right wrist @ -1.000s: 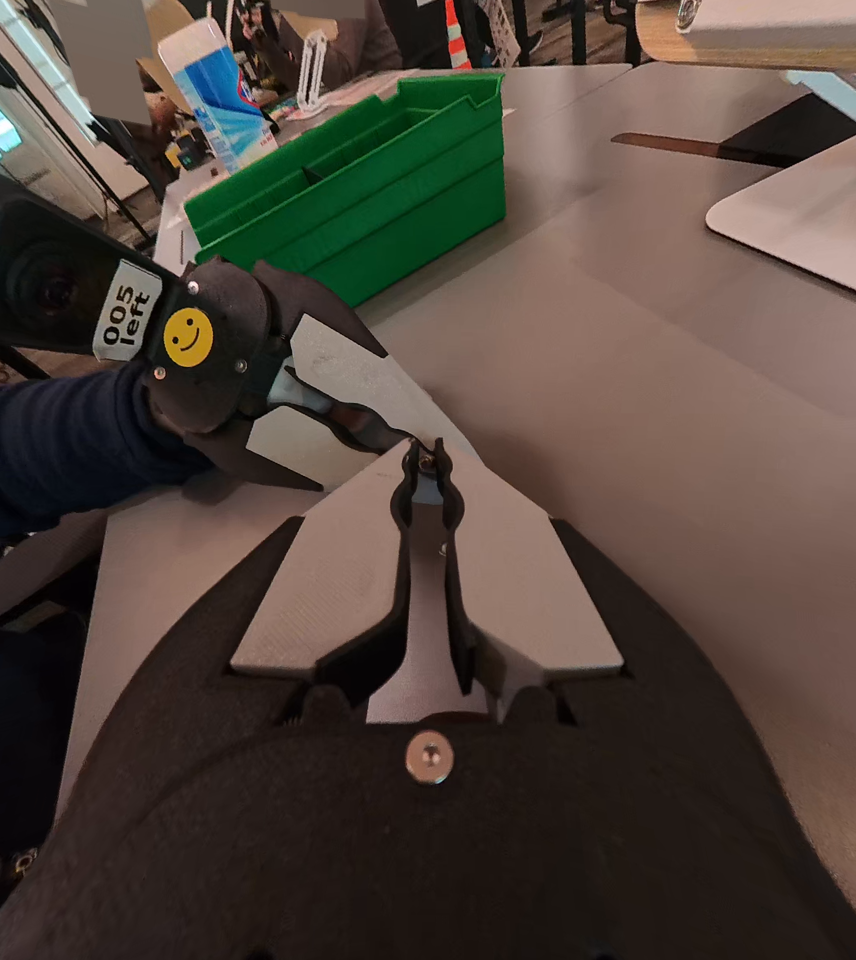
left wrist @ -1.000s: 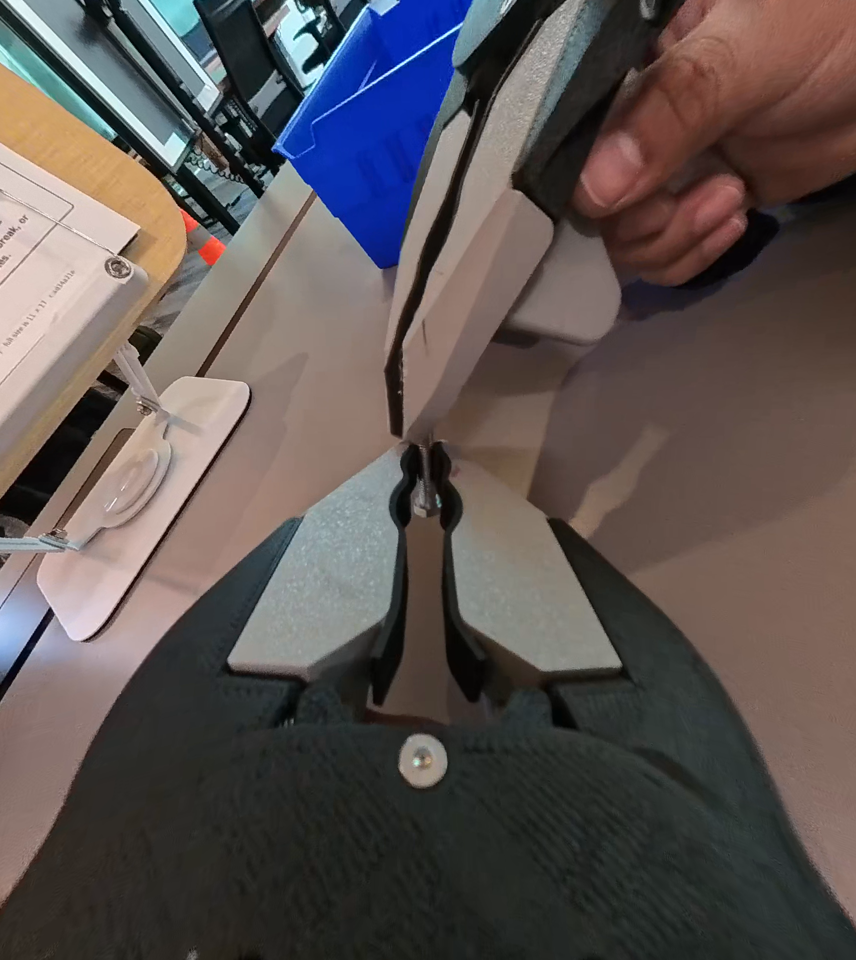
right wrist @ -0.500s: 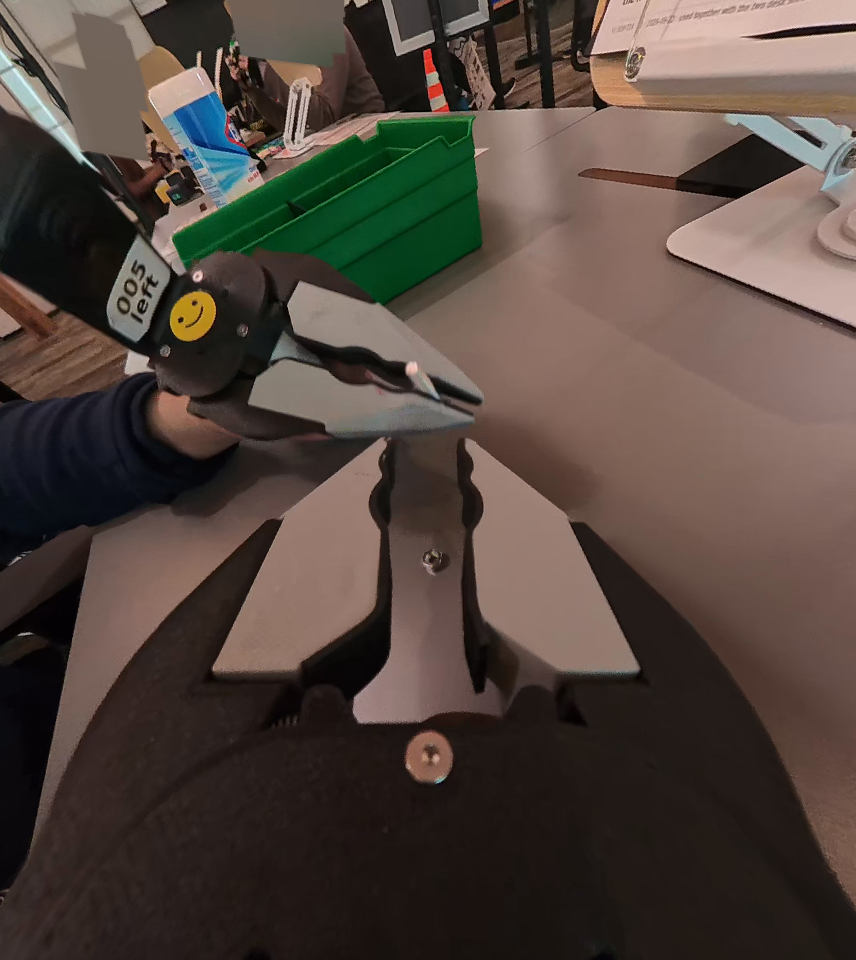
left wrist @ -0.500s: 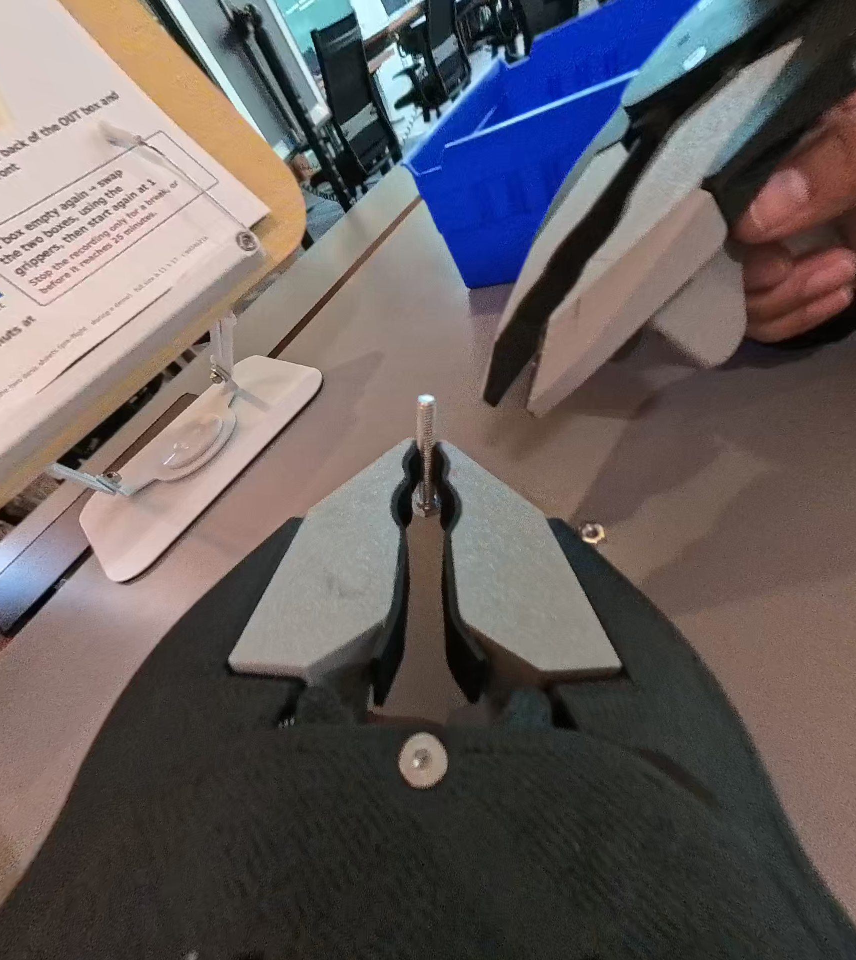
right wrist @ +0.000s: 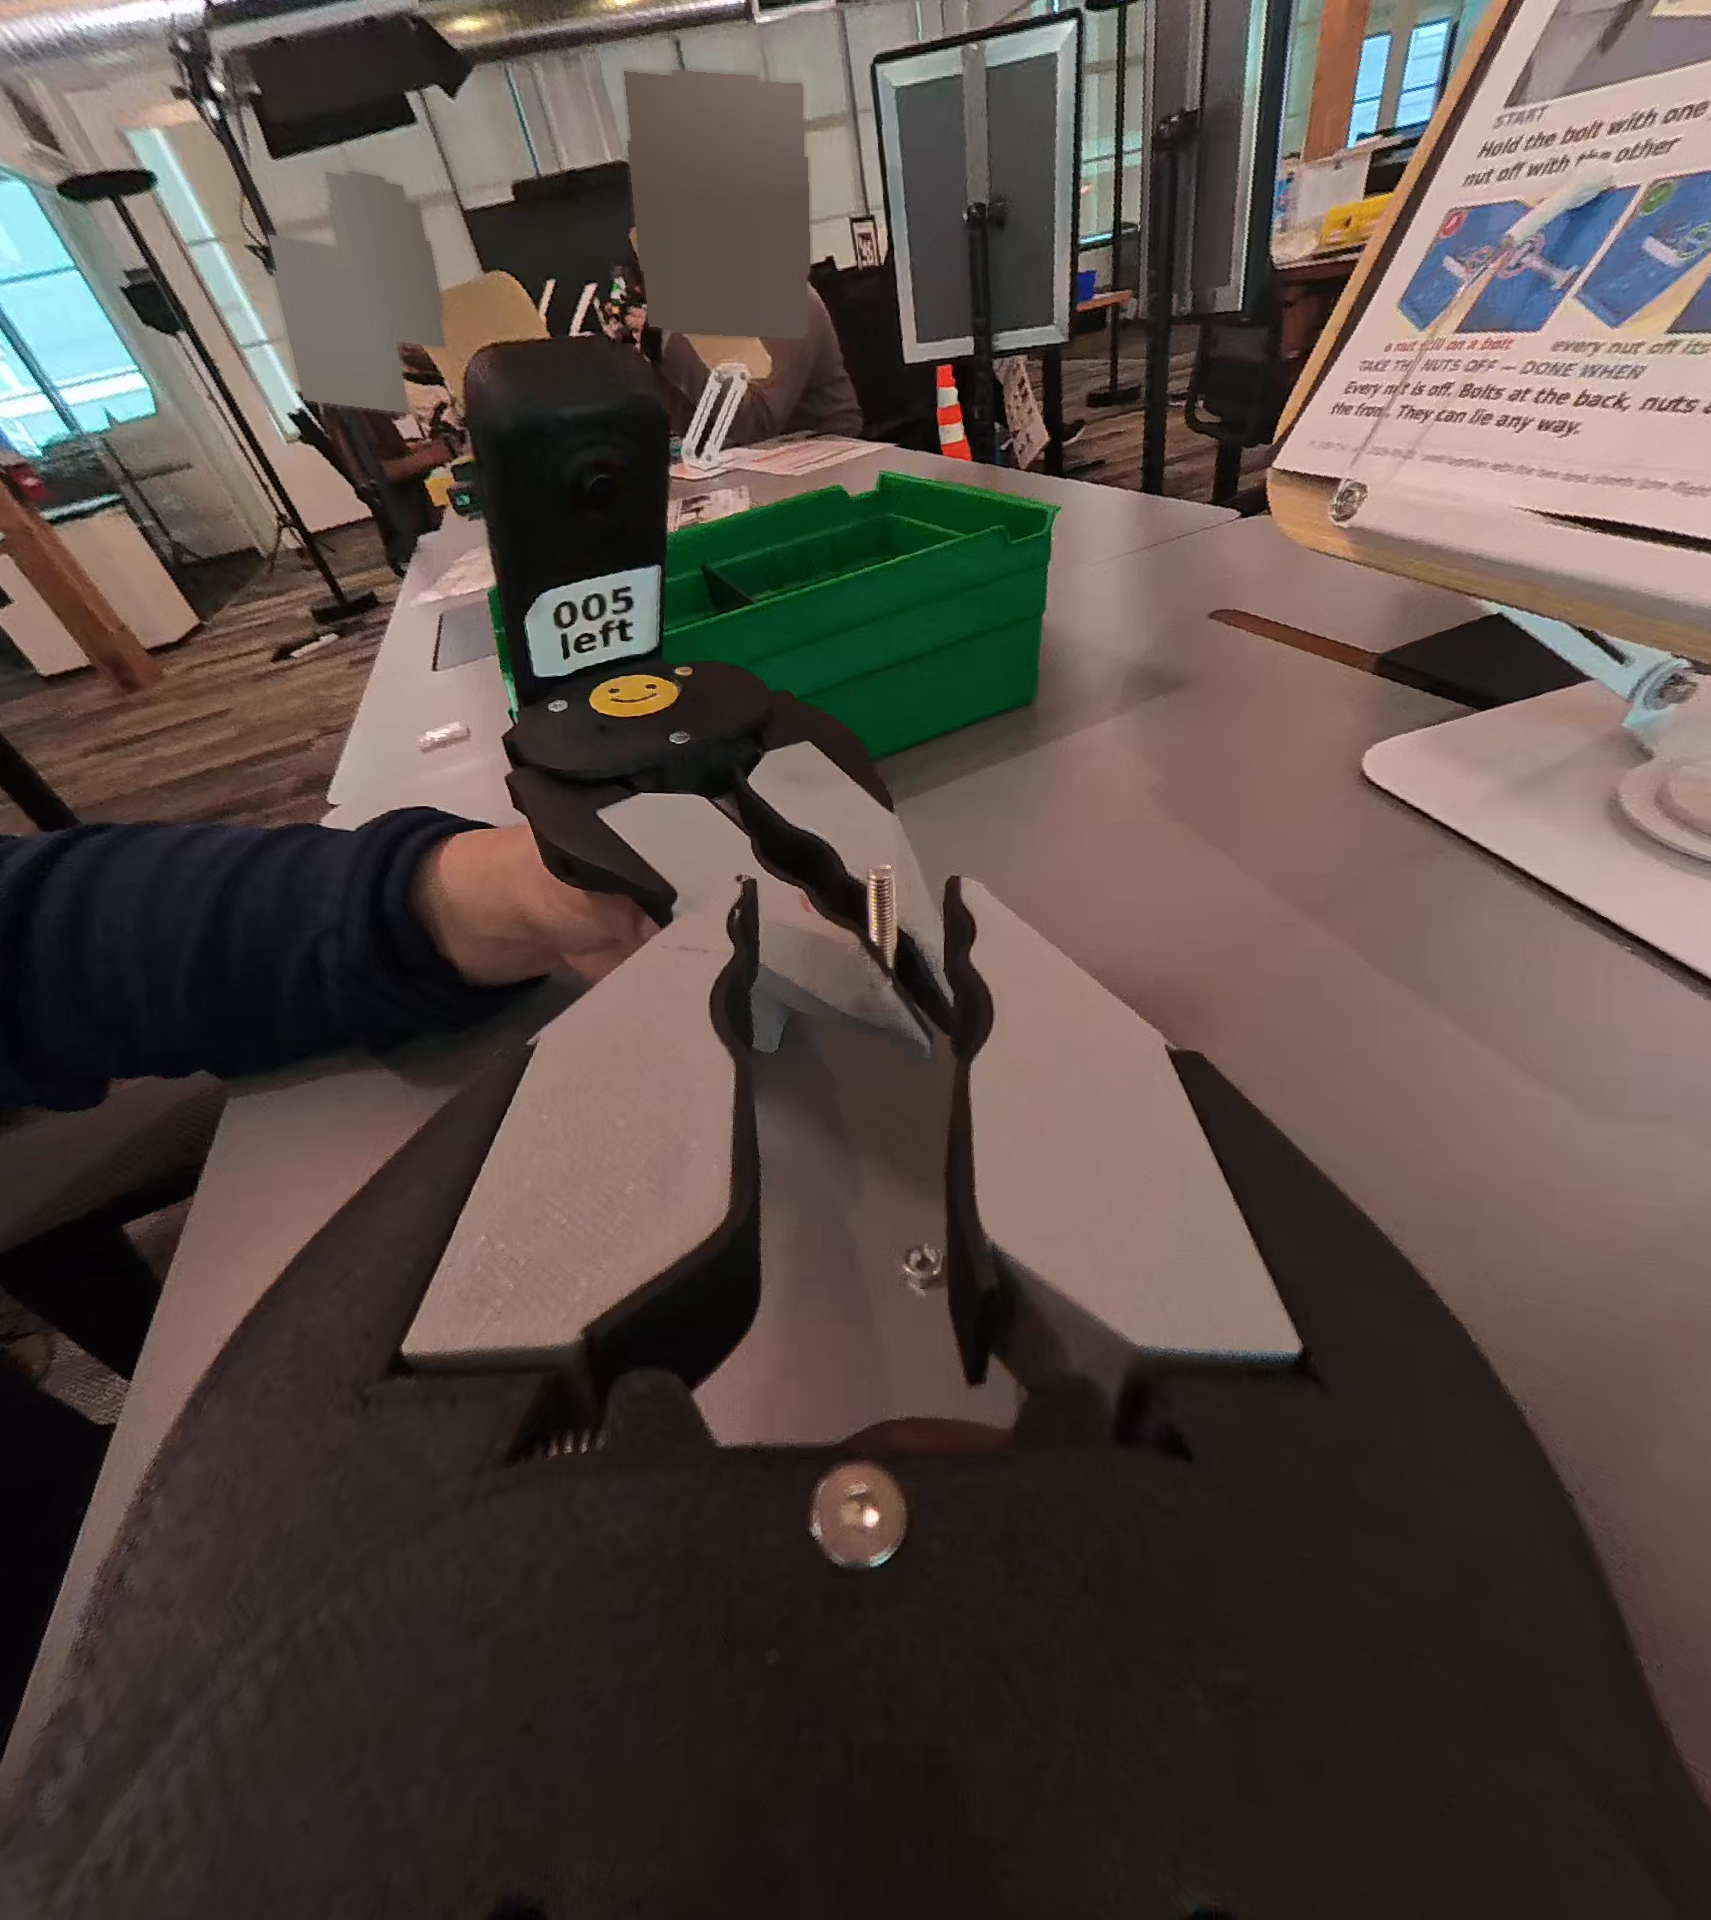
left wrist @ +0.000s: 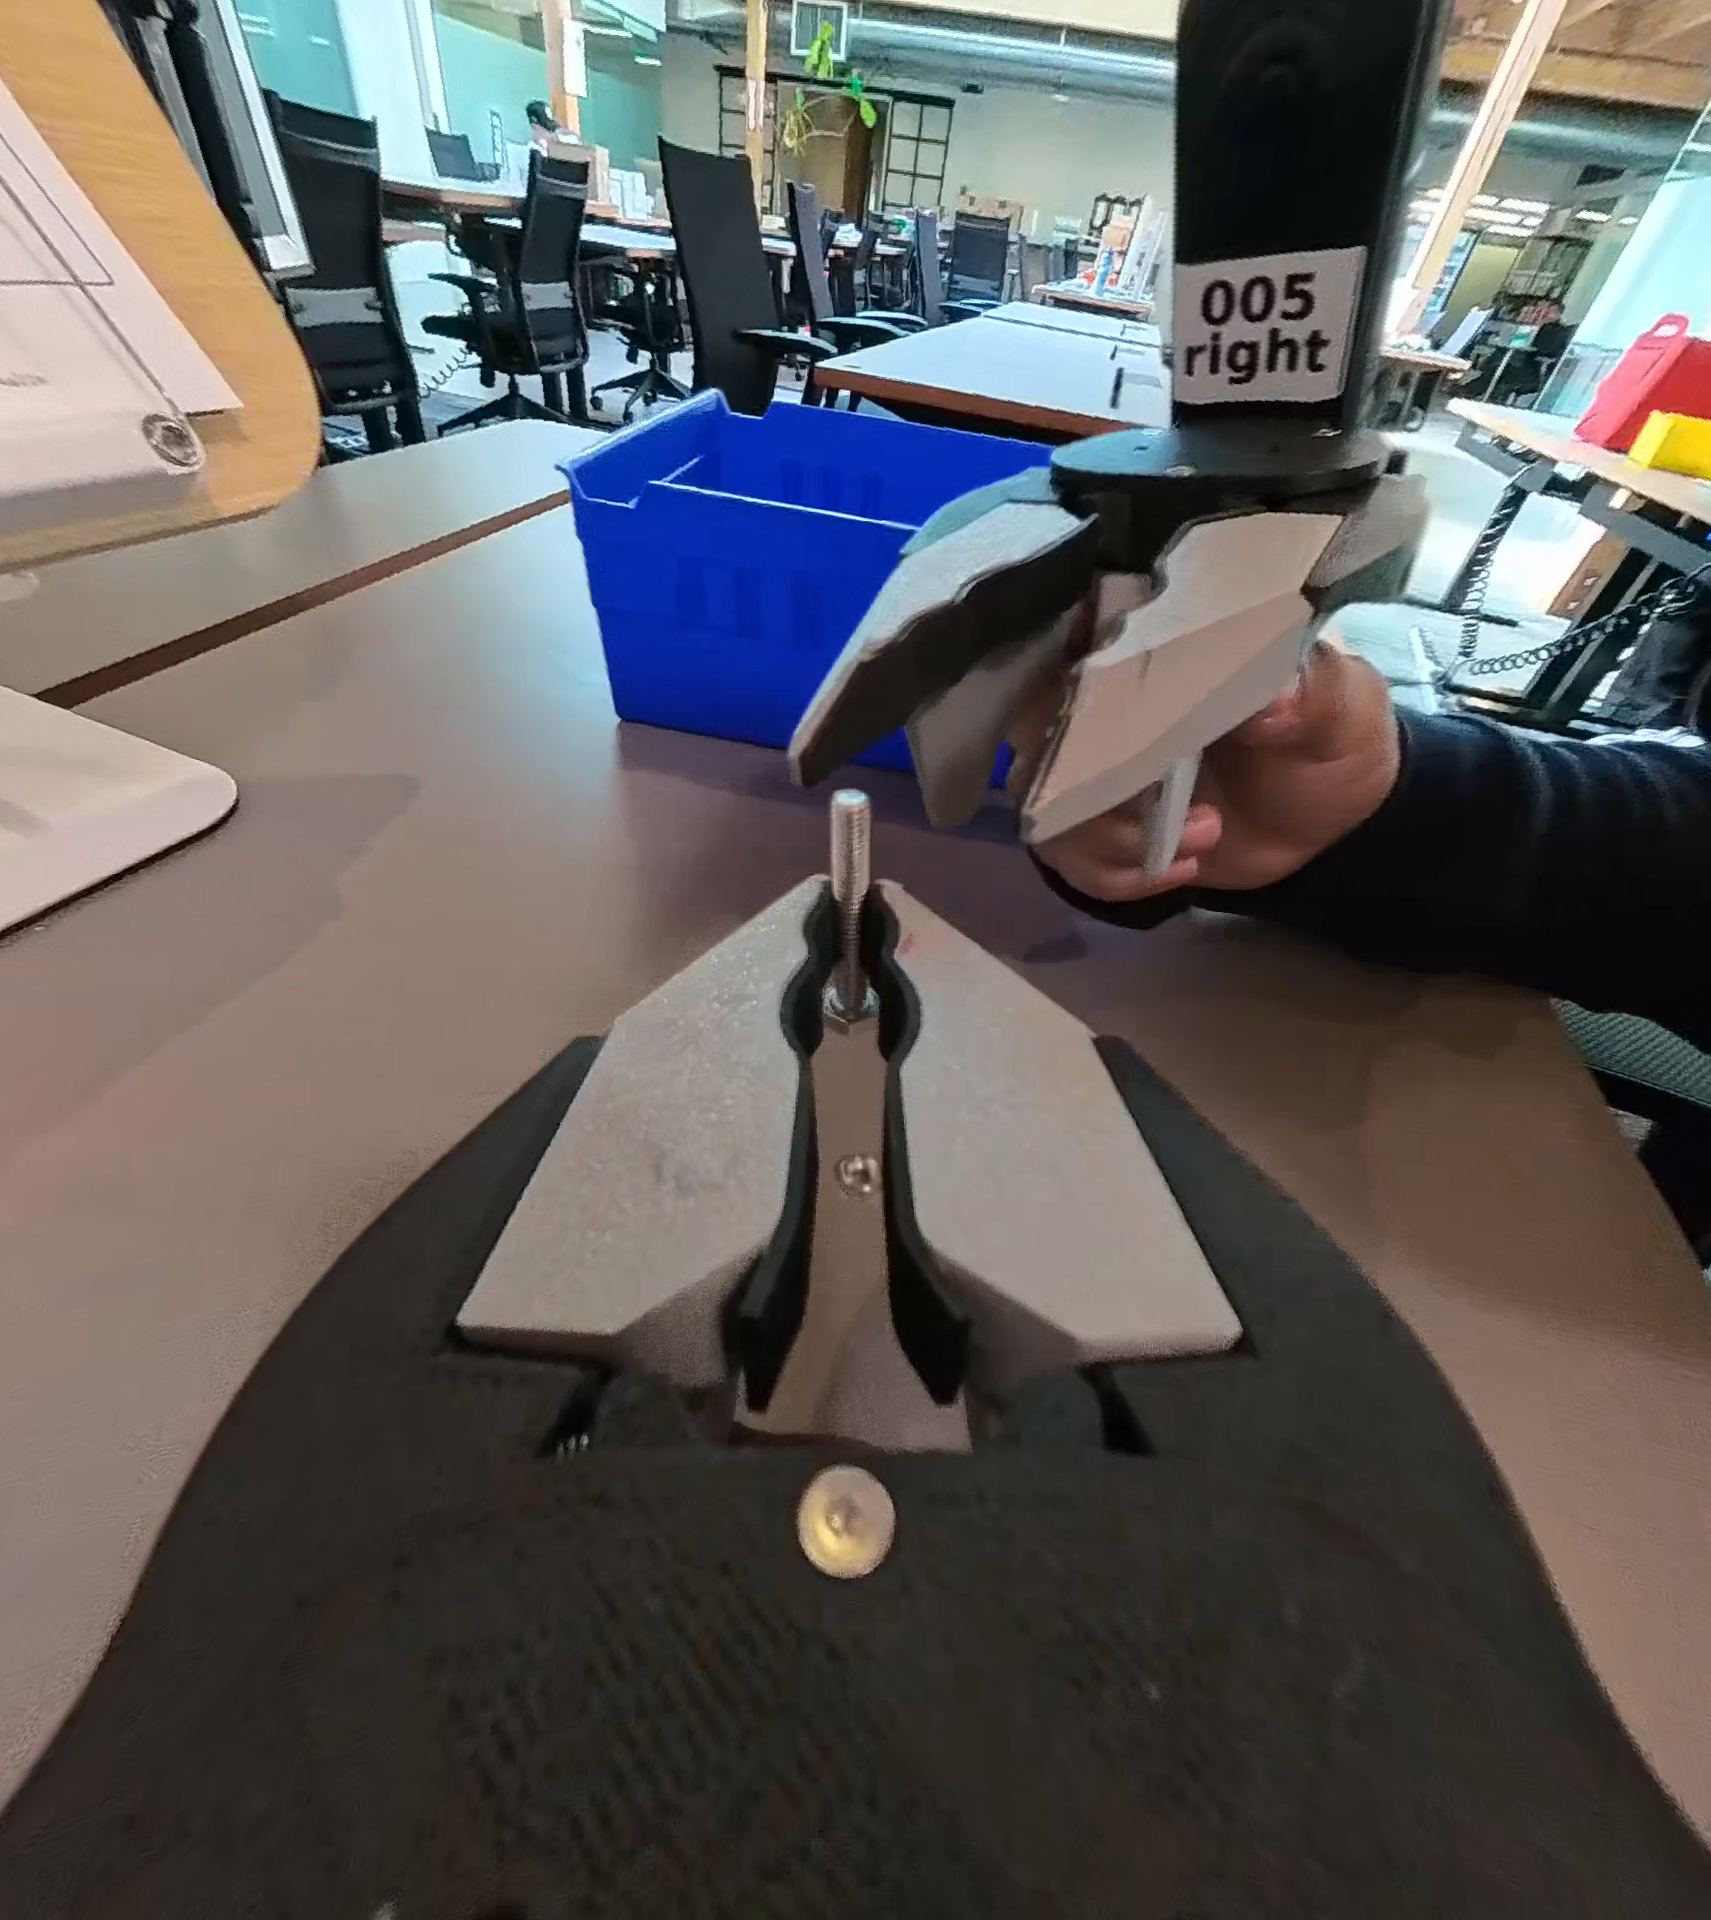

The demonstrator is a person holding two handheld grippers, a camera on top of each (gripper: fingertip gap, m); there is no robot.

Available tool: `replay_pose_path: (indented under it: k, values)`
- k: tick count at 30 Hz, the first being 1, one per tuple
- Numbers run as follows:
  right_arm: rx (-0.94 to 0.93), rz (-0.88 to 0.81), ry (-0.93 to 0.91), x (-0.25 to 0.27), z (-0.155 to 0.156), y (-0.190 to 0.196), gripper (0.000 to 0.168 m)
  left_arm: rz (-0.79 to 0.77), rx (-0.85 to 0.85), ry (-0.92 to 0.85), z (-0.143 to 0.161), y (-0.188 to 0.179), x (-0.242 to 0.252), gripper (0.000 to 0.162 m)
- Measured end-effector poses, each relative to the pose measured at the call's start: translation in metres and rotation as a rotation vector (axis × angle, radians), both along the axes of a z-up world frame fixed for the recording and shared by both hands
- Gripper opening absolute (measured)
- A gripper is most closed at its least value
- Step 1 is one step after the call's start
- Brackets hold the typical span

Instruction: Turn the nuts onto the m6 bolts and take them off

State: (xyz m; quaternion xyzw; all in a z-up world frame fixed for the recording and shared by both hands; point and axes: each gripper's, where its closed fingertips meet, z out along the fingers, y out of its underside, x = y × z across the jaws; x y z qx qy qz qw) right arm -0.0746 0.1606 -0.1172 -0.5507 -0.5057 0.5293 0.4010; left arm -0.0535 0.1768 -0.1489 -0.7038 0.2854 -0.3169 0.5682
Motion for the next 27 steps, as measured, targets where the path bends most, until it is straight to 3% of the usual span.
replay_pose_path:
  k: [5,7,14,25,27]
  values:
    - [-0.001,-0.009,-0.080,-0.007,-0.015,-0.001,0.026,-0.060,-0.024,0.001,-0.002,-0.008,0.010,0.003]
    - [-0.024,0.034,-0.076,-0.006,-0.014,-0.007,0.002,-0.085,-0.036,0.015,-0.005,-0.012,0.017,0.003]
    - [-0.017,0.011,-0.075,-0.003,-0.011,-0.006,0.001,-0.106,-0.087,-0.056,-0.003,-0.013,0.017,0.004]
    - [-0.048,0.008,-0.046,-0.002,-0.007,-0.004,0.002,-0.086,-0.077,-0.003,-0.007,-0.011,0.017,0.003]
    - [-0.075,-0.003,-0.043,0.000,-0.007,0.001,0.011,-0.034,-0.043,-0.005,-0.002,-0.005,0.009,0.003]
